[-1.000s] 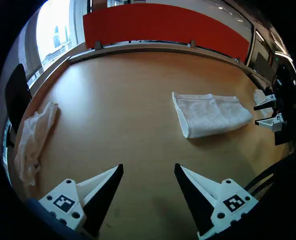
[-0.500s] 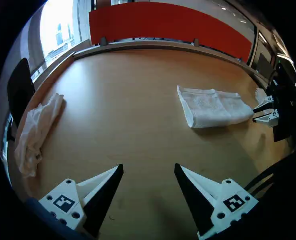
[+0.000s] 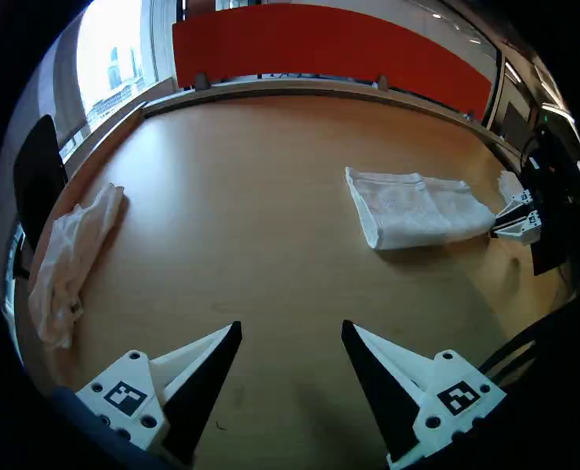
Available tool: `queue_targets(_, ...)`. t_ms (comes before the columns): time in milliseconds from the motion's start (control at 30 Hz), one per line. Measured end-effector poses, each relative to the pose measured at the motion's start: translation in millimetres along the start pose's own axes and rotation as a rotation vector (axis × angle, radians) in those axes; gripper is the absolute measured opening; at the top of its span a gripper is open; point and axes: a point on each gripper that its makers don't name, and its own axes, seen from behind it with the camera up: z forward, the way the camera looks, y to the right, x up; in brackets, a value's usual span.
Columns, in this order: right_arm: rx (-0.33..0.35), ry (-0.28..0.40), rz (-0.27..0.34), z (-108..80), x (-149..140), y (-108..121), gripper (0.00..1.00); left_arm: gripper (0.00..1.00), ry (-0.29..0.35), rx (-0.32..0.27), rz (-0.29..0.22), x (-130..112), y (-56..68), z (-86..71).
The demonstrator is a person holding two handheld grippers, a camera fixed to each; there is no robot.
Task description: Fold towel
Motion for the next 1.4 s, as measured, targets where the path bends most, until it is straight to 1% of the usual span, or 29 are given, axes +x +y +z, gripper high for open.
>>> queue_targets(200, -0.003, 0.000, -0.009, -0.8, 1.0, 2.2, 0.06, 0.95, 0.000, 0.000, 0.002, 0.6, -0.6, 0.0)
queue_targets(267, -0.007, 0.003, -0.009, -1.7, 2.4, 3.2, 0.03, 0.95, 0.000, 0.000, 0.002, 0.9, -0.6, 0.3)
queue_targets(700, -0.035, 0.055, -0.020, -13.2, 30.9, 2.7, 0.02, 0.95, 0.002, -0.003, -0.006, 2.3, 0.4, 2.8)
queue_targets(1067, -0.061, 0.102, -0.060, -32.1, 62.0, 6.7, 0.02, 0.95, 0.008, -0.003, -0.004, 5.9, -0.8, 1.6)
queue_targets(1233, -0.074, 0.110, -0.074, -41.7, 69.0, 10.7, 0.02, 0.95, 0.009, -0.006, -0.005, 6.8, -0.4, 1.6)
queue_targets(1400, -0.084, 0.110, -0.079, -50.6, 69.0, 14.7, 0.02, 0.95, 0.010, -0.008, 0.000, 7.7, 1.0, 1.7)
